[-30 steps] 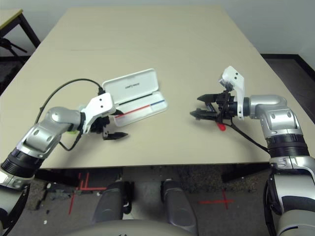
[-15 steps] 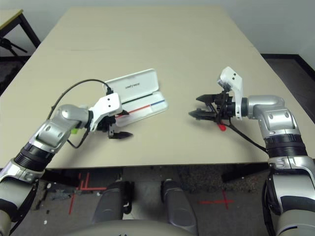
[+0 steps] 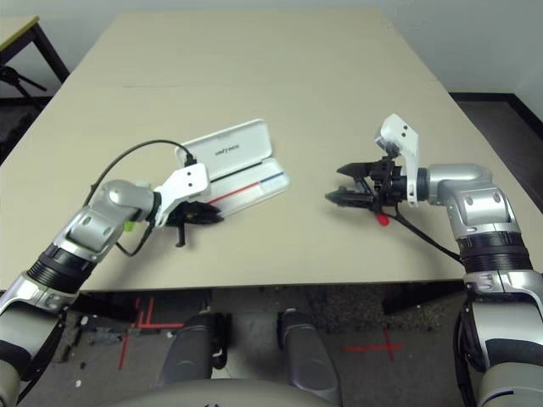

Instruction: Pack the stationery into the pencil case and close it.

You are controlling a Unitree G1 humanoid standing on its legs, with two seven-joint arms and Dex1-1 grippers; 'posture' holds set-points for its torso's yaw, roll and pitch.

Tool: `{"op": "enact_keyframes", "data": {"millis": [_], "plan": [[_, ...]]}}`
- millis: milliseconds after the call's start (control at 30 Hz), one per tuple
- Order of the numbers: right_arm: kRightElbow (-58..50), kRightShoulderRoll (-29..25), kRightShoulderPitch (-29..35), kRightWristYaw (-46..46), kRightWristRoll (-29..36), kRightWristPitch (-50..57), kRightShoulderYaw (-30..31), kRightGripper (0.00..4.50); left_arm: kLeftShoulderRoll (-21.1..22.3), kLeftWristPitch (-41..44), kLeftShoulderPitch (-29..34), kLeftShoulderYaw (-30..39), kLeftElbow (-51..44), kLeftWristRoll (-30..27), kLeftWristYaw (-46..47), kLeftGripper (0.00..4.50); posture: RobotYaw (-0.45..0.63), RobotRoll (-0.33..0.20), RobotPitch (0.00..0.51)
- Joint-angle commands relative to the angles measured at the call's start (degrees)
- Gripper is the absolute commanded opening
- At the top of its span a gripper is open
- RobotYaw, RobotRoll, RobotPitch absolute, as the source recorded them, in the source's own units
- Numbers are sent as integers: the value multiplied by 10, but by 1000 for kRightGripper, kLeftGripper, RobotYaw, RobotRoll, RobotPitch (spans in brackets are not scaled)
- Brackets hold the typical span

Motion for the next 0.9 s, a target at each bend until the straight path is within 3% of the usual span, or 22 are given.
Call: {"op": "enact_keyframes", "data": {"millis": [33,633,900], "plan": [[-30,-15,17,15,14,23,1,4500,2,-15,-10,-7,9,15,-8,16,-41,0,100],[-74,1,42,13,17,34,36,4500,85,-92,26,-28,-98,39,-100,16,-28,0,116],[-94,6,56,8,15,35,48,4500,85,-98,36,-27,-99,44,-106,16,-27,0,125]]}}
